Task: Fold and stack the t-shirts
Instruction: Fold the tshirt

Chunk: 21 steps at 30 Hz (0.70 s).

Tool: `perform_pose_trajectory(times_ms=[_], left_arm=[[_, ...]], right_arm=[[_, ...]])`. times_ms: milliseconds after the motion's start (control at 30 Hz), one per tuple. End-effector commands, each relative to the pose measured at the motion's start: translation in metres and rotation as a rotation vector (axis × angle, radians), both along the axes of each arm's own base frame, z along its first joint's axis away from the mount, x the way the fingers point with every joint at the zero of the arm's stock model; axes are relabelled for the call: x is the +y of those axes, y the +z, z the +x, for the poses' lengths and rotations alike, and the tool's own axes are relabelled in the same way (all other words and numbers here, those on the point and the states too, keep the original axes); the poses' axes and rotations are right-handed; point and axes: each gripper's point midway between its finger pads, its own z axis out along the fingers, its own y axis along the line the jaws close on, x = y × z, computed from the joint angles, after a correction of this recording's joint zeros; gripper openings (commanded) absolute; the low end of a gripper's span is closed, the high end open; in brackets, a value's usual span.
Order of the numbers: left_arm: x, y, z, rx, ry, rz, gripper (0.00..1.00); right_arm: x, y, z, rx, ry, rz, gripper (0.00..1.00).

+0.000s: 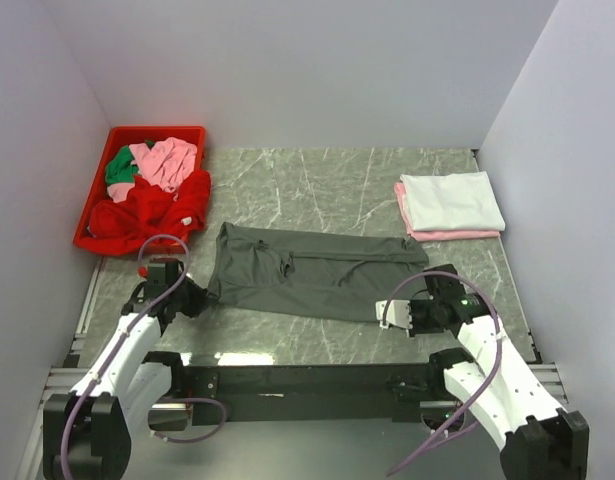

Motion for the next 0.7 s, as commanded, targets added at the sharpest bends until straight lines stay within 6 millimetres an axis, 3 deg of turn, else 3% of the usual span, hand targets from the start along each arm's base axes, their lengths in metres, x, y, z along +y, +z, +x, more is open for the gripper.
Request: perform_pose_trajectory(times_ms=[0, 100, 133, 167, 200, 233, 333, 467, 500, 567, 600, 667], left_arm=[[-0.009, 0.013, -0.007, 0.011, -0.011, -0.053, 0.01], [-0.006, 0.024, -0.006, -0.01, 0.0, -0.037, 0.06], [-0.009, 0.03, -0.005, -0.029, -0.022, -0.05, 0.27], [-0.012, 0.035, -0.004, -0.05, -0.044, -0.056, 0.41], [-0.016, 0.039, -0.004, -0.065, -0.067, -0.066, 0.52], [-0.018, 0.051, -0.004, -0.098, -0.093, -0.067, 0.64], [-0.015, 0.077, -0.001, -0.192, -0.124, -0.024, 0.75], [-0.017, 0.112, 0.012, -0.316, -0.237, 0.047, 0.75], [-0.02, 0.13, 0.025, -0.42, -0.283, 0.072, 0.74], [-0.02, 0.141, 0.039, -0.483, -0.344, 0.139, 0.77], [-0.024, 0.157, 0.05, -0.576, -0.397, 0.161, 0.77], [-0.017, 0.153, 0.073, -0.555, -0.409, 0.232, 0.8]], right_arm=[[-0.001, 0.009, -0.012, 0.078, 0.016, -0.004, 0.0], [0.005, 0.011, -0.012, 0.087, 0.018, 0.027, 0.04], [0.006, 0.012, -0.006, 0.064, 0.008, 0.035, 0.12], [0.007, 0.014, -0.003, 0.052, -0.02, 0.043, 0.26], [0.005, 0.017, 0.003, 0.029, -0.039, 0.041, 0.55], [0.006, 0.022, 0.009, 0.007, -0.075, 0.055, 0.62], [0.019, 0.051, 0.03, -0.067, -0.11, 0.146, 0.72], [0.049, 0.087, 0.065, -0.084, -0.21, 0.343, 0.79], [0.06, 0.104, 0.078, -0.102, -0.219, 0.407, 0.81], [0.089, 0.115, 0.1, -0.021, -0.277, 0.576, 0.84], [0.102, 0.135, 0.113, -0.012, -0.278, 0.643, 0.85], [0.136, 0.131, 0.117, 0.231, -0.284, 0.754, 0.86]])
